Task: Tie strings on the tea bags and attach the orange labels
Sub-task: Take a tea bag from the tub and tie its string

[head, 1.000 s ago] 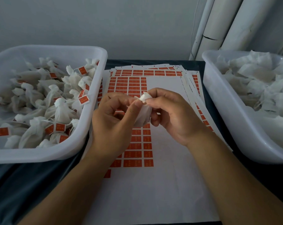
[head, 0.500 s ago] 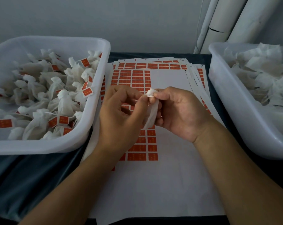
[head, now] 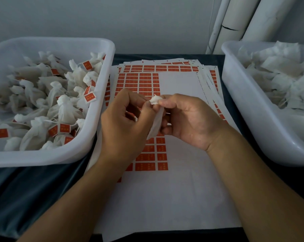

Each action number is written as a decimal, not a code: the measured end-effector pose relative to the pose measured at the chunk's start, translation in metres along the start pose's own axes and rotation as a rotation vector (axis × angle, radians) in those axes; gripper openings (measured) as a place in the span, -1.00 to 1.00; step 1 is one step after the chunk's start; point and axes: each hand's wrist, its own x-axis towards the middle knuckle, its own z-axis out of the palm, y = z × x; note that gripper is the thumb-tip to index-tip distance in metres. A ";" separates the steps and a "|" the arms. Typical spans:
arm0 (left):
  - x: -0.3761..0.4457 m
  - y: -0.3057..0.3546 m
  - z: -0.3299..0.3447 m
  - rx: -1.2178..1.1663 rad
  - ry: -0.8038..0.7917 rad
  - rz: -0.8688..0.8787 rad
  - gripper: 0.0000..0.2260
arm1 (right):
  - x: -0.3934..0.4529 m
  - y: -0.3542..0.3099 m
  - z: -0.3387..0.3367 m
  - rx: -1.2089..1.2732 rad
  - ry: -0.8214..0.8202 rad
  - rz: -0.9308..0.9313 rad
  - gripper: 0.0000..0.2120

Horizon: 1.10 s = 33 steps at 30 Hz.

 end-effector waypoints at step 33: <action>0.003 -0.004 -0.005 0.179 -0.142 -0.020 -0.94 | 0.002 -0.005 -0.016 -0.419 -0.005 -0.061 -0.75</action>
